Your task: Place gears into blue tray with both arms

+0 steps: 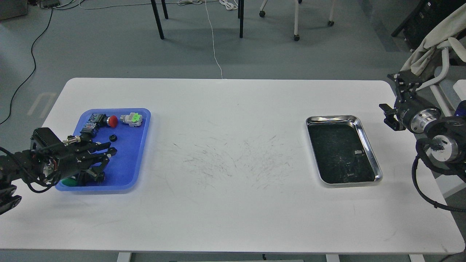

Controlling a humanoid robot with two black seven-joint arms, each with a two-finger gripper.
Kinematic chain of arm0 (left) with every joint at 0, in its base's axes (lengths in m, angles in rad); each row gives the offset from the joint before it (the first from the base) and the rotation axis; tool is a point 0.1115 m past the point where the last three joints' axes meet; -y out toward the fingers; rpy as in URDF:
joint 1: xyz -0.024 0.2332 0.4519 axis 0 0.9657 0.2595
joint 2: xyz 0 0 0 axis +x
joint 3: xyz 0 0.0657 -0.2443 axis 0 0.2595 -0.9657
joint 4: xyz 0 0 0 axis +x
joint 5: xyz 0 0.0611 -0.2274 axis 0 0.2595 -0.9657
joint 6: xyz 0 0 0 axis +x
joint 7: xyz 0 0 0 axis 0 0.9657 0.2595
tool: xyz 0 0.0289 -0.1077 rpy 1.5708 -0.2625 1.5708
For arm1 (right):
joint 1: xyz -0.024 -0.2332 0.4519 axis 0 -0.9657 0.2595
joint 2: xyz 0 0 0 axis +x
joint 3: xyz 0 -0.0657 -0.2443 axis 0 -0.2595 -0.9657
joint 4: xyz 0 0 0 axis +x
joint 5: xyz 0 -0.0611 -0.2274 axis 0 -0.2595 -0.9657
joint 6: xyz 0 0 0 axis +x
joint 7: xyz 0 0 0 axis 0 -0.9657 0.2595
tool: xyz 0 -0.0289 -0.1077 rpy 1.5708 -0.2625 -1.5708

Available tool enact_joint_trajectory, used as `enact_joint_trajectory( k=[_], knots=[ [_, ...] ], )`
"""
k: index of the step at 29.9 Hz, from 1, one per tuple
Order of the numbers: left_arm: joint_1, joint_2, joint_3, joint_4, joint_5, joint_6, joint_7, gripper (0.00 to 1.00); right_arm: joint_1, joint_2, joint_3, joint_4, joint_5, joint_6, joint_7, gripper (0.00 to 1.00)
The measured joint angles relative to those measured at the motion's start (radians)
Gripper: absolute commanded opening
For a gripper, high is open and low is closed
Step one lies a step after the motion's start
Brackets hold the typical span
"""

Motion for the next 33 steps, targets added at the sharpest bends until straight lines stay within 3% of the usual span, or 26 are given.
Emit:
enact_joint_trajectory(
  k=[12, 22, 27, 33],
  knots=[
    [0.005, 0.007, -0.001, 0.001, -0.076, -0.001, 0.000, 0.40, 0.001, -0.001, 0.007, 0.002, 0.000, -0.001, 0.000, 0.97],
    [-0.036, 0.001, -0.020, -0.001, -0.407, -0.021, 0.000, 0.63, 0.009, 0.003, 0.101, 0.006, 0.002, -0.010, 0.002, 0.97],
    [-0.092, -0.002, -0.029, -0.003, -0.575, -0.110, 0.000, 0.74, 0.012, 0.015, 0.107, 0.008, 0.001, -0.012, 0.009, 0.97],
    [-0.135, -0.009, -0.154, -0.001, -0.767, -0.266, 0.000, 0.85, 0.012, 0.027, 0.109, 0.012, 0.001, -0.012, 0.011, 0.97]
  ],
)
